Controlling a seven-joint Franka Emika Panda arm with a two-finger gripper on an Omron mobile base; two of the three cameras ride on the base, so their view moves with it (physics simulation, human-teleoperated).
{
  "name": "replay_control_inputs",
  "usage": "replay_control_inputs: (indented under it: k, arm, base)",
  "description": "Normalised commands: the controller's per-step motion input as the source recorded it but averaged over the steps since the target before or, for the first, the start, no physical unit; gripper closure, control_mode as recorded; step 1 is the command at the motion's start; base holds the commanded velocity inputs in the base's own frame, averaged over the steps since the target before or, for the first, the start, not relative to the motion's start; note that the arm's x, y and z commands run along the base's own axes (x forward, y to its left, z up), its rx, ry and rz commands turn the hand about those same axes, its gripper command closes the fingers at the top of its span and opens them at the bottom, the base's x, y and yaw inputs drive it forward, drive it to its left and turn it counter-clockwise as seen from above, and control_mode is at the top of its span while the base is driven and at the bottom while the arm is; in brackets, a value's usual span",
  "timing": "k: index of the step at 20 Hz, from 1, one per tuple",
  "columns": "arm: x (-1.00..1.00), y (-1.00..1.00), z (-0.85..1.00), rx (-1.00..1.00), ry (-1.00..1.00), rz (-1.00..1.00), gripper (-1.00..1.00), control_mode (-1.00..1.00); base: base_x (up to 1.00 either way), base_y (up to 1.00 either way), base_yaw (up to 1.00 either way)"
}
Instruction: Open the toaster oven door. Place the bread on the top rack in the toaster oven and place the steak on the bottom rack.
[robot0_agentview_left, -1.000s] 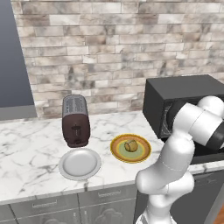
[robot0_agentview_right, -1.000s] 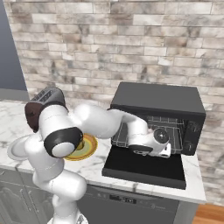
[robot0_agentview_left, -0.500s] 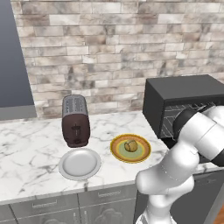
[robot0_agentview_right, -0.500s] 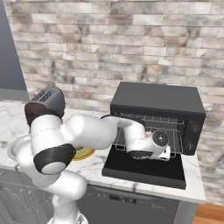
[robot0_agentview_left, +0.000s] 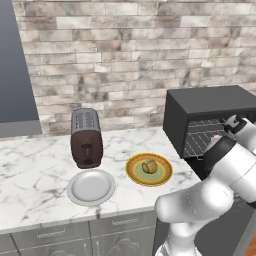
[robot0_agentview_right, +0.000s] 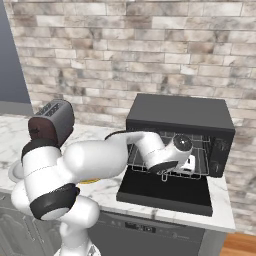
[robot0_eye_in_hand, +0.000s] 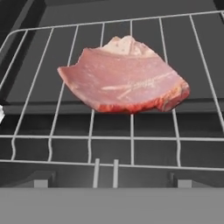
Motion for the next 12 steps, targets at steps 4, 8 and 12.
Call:
replay_control_inputs:
  k: [4, 8, 12]
  arm:
    - [-0.11, 0.00, 0.35, 0.00, 0.07, 0.00, -1.00, -1.00]
    - [-0.15, 0.03, 0.10, 0.00, 0.06, 0.00, -1.00, -1.00]
    - [-0.02, 0.22, 0.00, 0.04, 0.08, 0.00, -1.00, -1.00]
  base:
    - [0.00, 0.00, 0.00]
    - [0.00, 0.00, 0.00]
    - [0.00, 0.00, 0.00]
